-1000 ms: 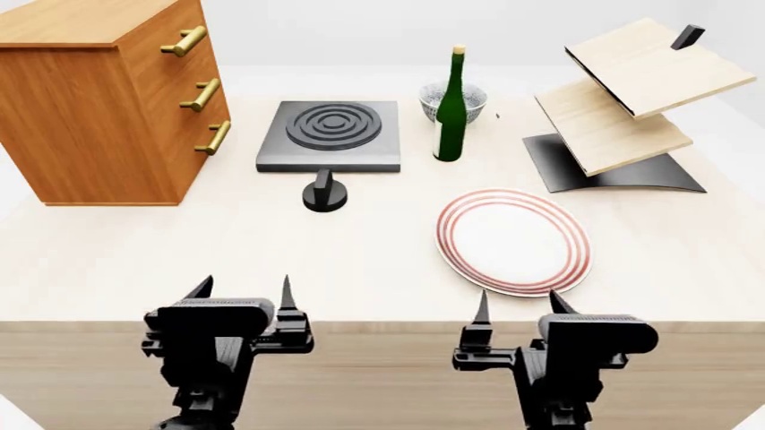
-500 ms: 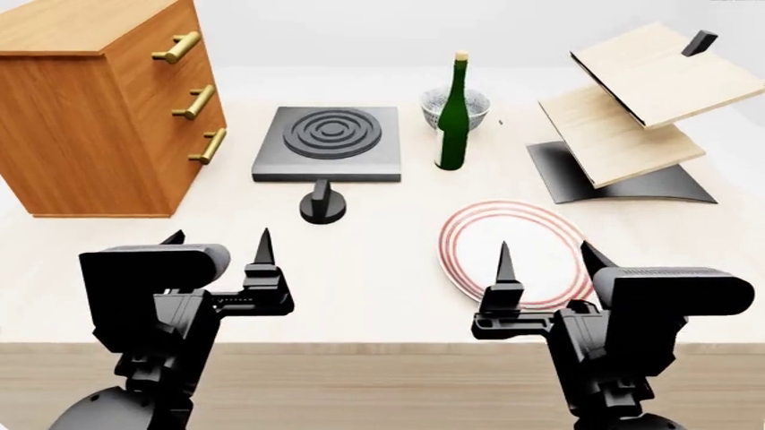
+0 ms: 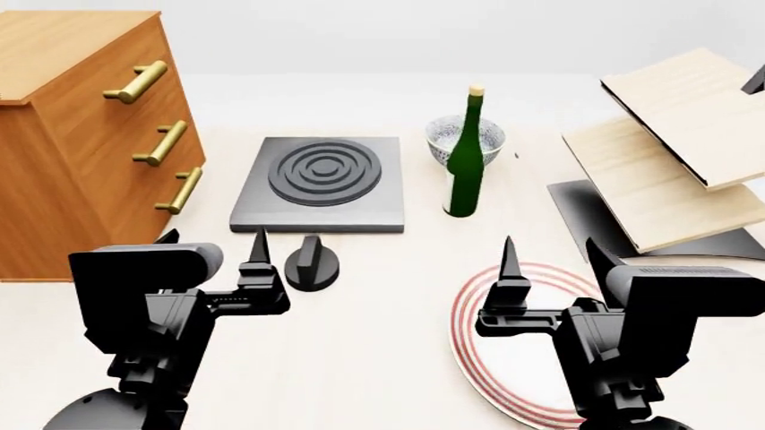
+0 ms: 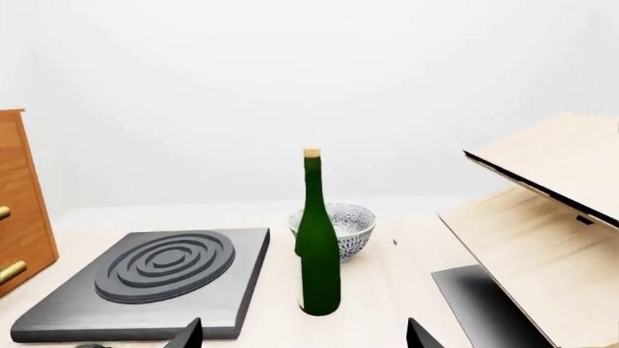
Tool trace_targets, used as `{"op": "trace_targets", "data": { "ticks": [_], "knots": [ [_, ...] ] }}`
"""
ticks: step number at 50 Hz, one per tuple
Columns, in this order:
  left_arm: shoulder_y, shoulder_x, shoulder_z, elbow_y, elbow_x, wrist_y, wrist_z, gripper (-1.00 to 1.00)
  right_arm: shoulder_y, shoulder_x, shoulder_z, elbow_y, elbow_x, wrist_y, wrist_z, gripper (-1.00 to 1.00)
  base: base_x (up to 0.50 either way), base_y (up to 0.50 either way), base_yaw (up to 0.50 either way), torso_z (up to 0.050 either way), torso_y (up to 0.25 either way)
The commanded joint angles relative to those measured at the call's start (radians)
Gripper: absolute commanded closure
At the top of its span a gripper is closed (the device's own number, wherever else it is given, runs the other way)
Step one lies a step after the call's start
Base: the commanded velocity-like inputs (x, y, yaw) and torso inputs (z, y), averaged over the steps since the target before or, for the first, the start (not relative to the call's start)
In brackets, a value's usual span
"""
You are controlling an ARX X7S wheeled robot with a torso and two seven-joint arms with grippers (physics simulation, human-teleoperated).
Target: Turn on the stove.
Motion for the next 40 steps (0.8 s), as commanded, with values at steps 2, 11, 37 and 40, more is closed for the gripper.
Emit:
{"op": "trace_targets", "data": {
  "ticks": [2,11,37,40],
  "knots": [
    [0.000,-0.007,-0.002,0.002,-0.015,0.003,-0.012,-1.00,0.001,0.005,0.001,-0.001,0.018,0.016,0.016,-1.00,0.50,0.00,0.00,0.000,0.000],
    [-0.001,-0.017,0.012,-0.031,-0.013,0.025,-0.014,-1.00,-0.014,0.015,-0.024,0.016,0.004,-0.007,0.034,-1.00,0.12,0.00,0.00,0.000,0.002],
    [-0.012,-0.077,0.112,-0.844,0.258,0.825,0.001,-1.00,-0.028,0.032,-0.012,0.009,0.032,-0.073,0.037,-1.00,0.00,0.00,0.00,0.000,0.000],
    [-0.016,-0.073,0.115,-0.899,0.260,0.878,0.002,-1.00,-0.028,0.032,-0.010,0.008,0.038,-0.070,0.040,-1.00,0.00,0.00,0.00,0.000,0.000]
  ]
}}
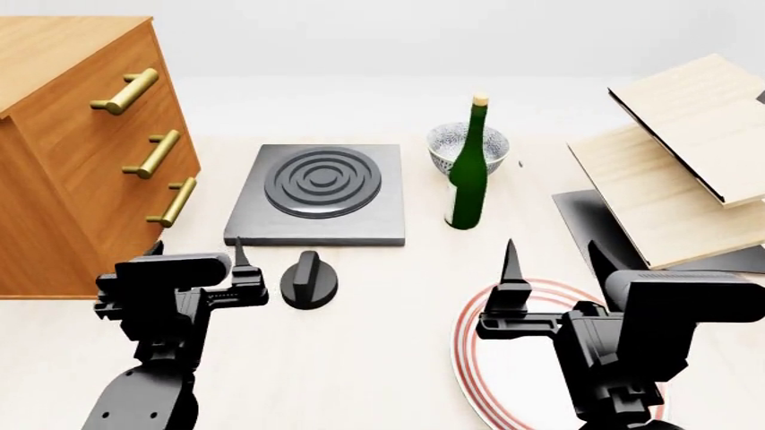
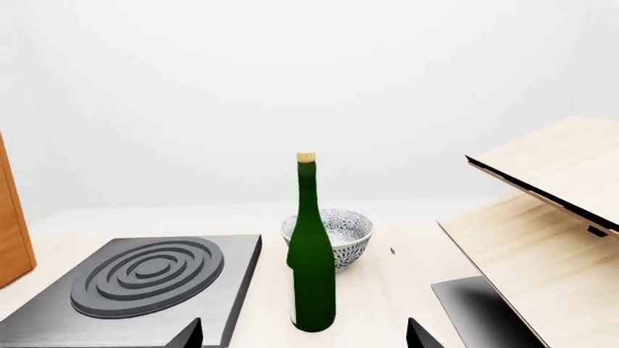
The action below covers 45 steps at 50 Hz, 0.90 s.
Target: Turn on the stove.
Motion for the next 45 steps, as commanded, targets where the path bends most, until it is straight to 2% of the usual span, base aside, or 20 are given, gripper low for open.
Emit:
{"op": "trace_targets", "data": {
  "ticks": [1,28,37,45],
  "knots": [
    [-0.009,-0.003,0.024,-0.270,0.061,0.257,-0.004,-1.00,-0.003,0.002,0.012,-0.012,0.023,-0.012,0.003,-1.00,0.00,0.00,0.00,0.000,0.000],
    [-0.115,0.054,0.093,-0.818,0.117,0.629,-0.045,-1.00,-0.017,0.013,-0.009,0.004,0.043,-0.041,0.019,-1.00,0.00,0.00,0.00,0.000,0.000],
    [-0.156,0.085,0.120,-0.944,0.127,0.696,-0.052,-1.00,-0.022,0.018,-0.012,0.000,0.052,-0.045,0.024,-1.00,0.00,0.00,0.00,0.000,0.000],
    [-0.266,0.120,0.153,-1.047,0.140,0.741,-0.050,-1.00,-0.037,0.026,-0.019,0.009,0.051,-0.073,0.022,-1.00,0.00,0.00,0.00,0.000,0.000]
  ]
}}
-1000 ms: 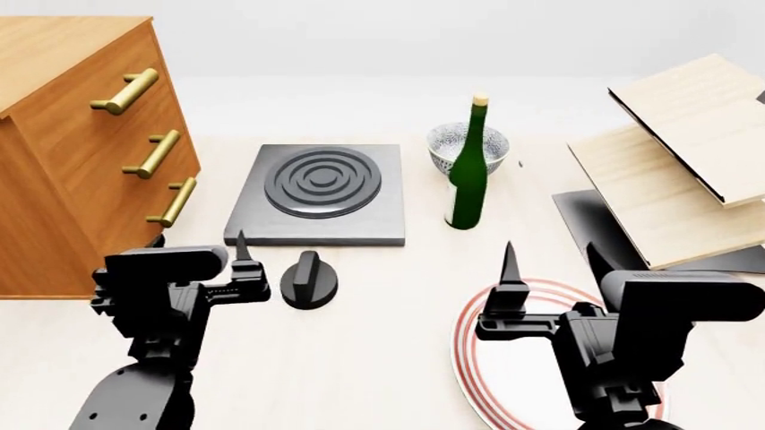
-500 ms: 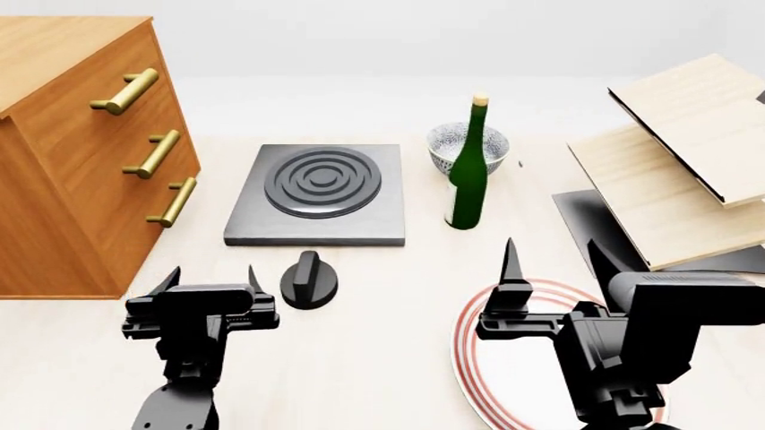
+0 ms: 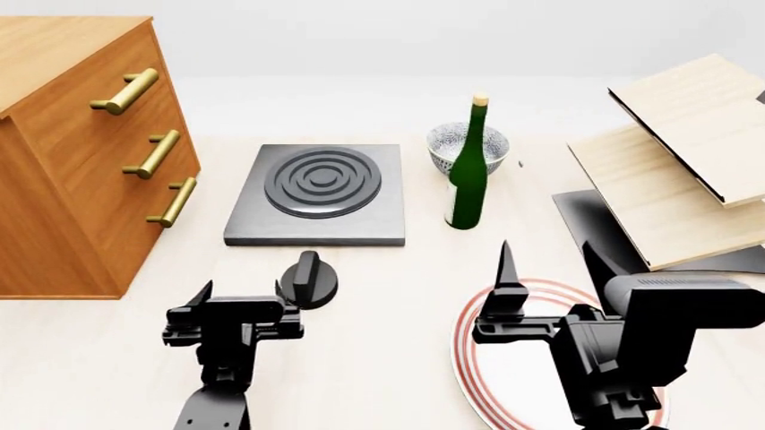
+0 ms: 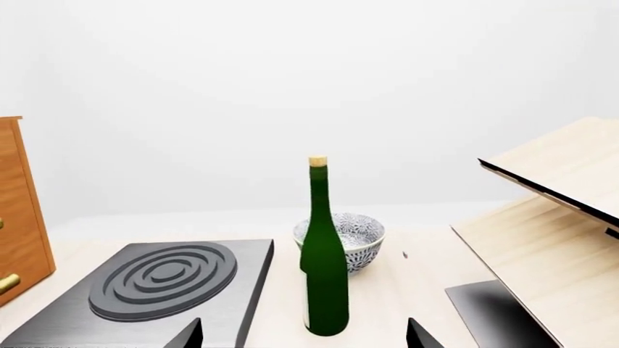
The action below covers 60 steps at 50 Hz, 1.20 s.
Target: Turn on the stove.
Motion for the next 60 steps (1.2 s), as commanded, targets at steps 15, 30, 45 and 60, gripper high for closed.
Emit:
{"op": "trace_targets", "data": {
  "ticks": [15,30,45,60],
  "knots": [
    [0.004,0.092,0.192,0.143,-0.002,-0.090,0.043,-1.00,-0.022,0.020,-0.003,0.014,0.013,-0.039,0.007,-1.00,0.00,0.00,0.00,0.000,0.000],
    [0.171,-0.052,0.084,1.304,-0.218,-0.923,0.027,-1.00,-0.025,0.024,0.038,0.005,0.040,-0.041,0.023,-1.00,0.00,0.00,0.00,0.000,0.000],
    [0.302,-0.073,-0.120,1.562,-0.357,-1.055,-0.007,-1.00,-0.047,0.037,-0.009,0.033,0.016,-0.068,0.031,-1.00,0.00,0.00,0.00,0.000,0.000],
    [0.326,-0.076,-0.107,1.471,-0.330,-0.999,-0.018,-1.00,-0.048,0.044,-0.026,0.043,0.013,-0.076,0.043,-1.00,0.00,0.00,0.00,0.000,0.000]
  ]
}}
